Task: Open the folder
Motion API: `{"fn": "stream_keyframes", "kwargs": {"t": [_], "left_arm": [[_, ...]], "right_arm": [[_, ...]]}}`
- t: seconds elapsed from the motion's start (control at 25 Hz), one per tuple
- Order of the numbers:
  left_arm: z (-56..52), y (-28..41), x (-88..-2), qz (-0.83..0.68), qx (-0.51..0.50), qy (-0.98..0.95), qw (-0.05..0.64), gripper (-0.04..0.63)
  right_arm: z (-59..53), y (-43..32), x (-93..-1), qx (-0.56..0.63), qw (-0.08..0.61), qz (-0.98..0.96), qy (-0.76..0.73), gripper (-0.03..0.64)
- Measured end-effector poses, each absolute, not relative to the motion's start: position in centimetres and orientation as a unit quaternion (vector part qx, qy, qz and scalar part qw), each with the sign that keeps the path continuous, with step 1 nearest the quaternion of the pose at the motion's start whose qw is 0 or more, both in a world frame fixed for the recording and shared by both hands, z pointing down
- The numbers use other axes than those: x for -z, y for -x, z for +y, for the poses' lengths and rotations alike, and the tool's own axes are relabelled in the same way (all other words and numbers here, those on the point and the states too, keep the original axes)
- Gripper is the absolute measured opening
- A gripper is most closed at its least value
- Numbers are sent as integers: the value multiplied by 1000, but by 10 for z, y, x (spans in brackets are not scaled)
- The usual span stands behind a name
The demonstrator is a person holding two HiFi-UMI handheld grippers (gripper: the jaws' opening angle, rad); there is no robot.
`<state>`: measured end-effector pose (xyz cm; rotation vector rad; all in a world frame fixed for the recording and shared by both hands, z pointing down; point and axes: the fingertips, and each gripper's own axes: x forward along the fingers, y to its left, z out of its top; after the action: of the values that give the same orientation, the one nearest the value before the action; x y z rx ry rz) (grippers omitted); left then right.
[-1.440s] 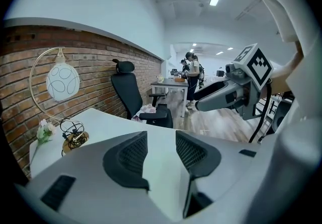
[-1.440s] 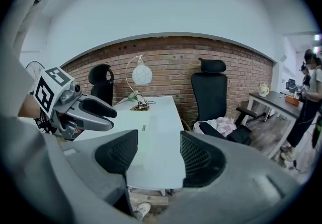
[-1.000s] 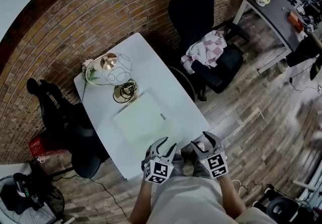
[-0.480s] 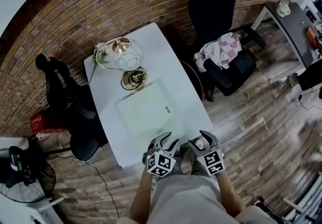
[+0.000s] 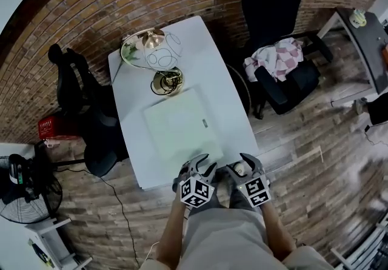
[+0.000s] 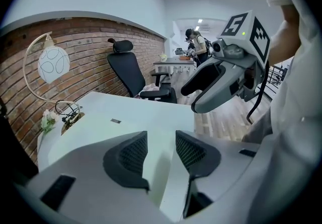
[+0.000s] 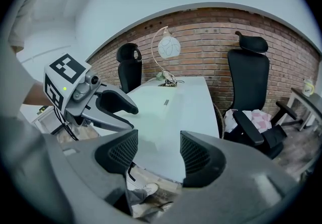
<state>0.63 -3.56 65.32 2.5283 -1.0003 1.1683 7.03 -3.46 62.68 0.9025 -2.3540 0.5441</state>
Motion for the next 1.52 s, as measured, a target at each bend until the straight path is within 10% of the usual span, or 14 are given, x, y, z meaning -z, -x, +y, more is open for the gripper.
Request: {"fn": "stream_keyframes", "kwargs": {"t": [1.08, 1.52], "left_arm": [[-39, -25, -706, -331, -551, -765, -48, 171], [-37, -26, -697, -317, -515, -796, 2, 119]], "right_arm": [[-31, -93, -648, -206, 286, -883, -309, 264], [-33, -87, -647, -204, 285, -885, -307, 264]]}}
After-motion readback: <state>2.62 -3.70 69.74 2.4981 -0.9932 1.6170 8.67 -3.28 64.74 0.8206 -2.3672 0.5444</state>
